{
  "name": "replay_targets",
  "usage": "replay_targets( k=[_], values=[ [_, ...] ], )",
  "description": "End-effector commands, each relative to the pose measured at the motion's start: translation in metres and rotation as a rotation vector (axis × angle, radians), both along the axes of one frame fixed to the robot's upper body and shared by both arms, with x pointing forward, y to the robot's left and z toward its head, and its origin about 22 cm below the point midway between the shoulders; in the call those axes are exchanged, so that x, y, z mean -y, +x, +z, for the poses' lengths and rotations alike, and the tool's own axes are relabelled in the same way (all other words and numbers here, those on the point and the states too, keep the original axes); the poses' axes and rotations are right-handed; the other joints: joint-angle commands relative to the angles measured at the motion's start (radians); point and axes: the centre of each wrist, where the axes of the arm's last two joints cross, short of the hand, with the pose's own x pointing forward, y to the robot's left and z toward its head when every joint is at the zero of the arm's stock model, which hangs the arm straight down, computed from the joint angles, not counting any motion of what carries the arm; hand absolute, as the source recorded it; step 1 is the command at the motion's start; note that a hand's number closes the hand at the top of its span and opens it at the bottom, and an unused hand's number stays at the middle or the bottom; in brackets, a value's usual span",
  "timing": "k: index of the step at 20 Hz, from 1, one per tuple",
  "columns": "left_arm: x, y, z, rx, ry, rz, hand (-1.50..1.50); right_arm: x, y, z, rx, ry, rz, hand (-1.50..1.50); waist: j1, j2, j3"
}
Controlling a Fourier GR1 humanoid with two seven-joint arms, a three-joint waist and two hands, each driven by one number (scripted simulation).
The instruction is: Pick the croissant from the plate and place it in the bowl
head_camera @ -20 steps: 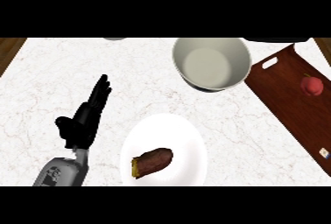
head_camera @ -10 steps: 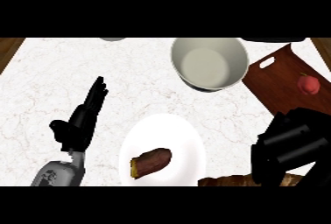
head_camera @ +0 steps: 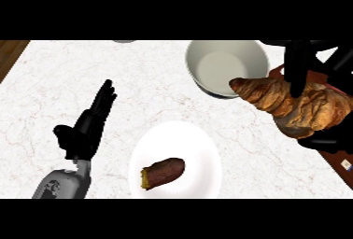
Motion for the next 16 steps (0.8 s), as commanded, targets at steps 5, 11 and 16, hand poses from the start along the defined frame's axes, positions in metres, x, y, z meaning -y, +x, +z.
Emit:
replay_targets(
  k=[5,11,16],
  values=[
    [0.001,0.000,0.003,0.013,-0.005,-0.011,0.00,-0.038,0.063,-0.029,0.129,-0.119,-0.109,1.50,0.007,0.003,0.000],
    [0.000,0.012,0.003,0.016,0.004,0.005,0.00,-0.051,0.104,-0.074,0.142,-0.145,-0.153,1.50,0.004,0.005,0.001],
    [-0.004,0.003,0.001,-0.001,-0.002,-0.019,0.00,-0.035,0.131,-0.109,0.124,-0.185,-0.221,1.50,0.022,0.010,0.001]
  ],
)
